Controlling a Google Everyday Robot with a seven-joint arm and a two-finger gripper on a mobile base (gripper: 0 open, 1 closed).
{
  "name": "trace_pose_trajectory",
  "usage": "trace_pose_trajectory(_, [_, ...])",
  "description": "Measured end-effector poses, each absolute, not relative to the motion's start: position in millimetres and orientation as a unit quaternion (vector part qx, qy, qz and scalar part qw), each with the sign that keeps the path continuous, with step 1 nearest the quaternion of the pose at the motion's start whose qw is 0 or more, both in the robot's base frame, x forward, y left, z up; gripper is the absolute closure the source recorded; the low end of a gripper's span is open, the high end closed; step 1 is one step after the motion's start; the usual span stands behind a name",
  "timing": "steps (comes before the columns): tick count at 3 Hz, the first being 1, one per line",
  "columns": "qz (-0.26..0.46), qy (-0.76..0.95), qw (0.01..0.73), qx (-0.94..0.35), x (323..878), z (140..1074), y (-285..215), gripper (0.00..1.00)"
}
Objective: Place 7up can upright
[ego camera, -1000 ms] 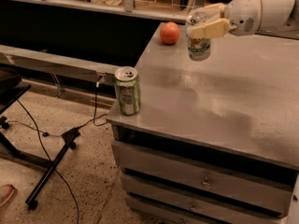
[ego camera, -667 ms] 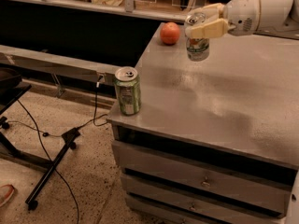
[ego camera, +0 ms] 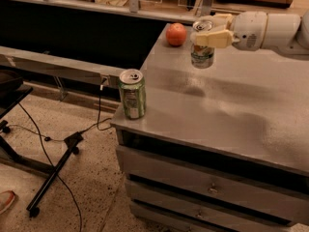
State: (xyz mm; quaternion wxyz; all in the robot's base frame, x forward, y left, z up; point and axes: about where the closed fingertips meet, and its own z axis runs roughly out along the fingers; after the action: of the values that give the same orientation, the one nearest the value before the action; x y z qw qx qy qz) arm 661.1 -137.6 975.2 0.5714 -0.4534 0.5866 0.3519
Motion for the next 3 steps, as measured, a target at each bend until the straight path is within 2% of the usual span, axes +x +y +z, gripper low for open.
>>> trace_pose_trajectory(2, [0.351, 0.609, 0.601, -0.381, 672, 937, -125, 1.00])
trace_pose_trajectory(3, [0.361, 0.616, 0.603, -0.357, 676, 926, -126, 0.82])
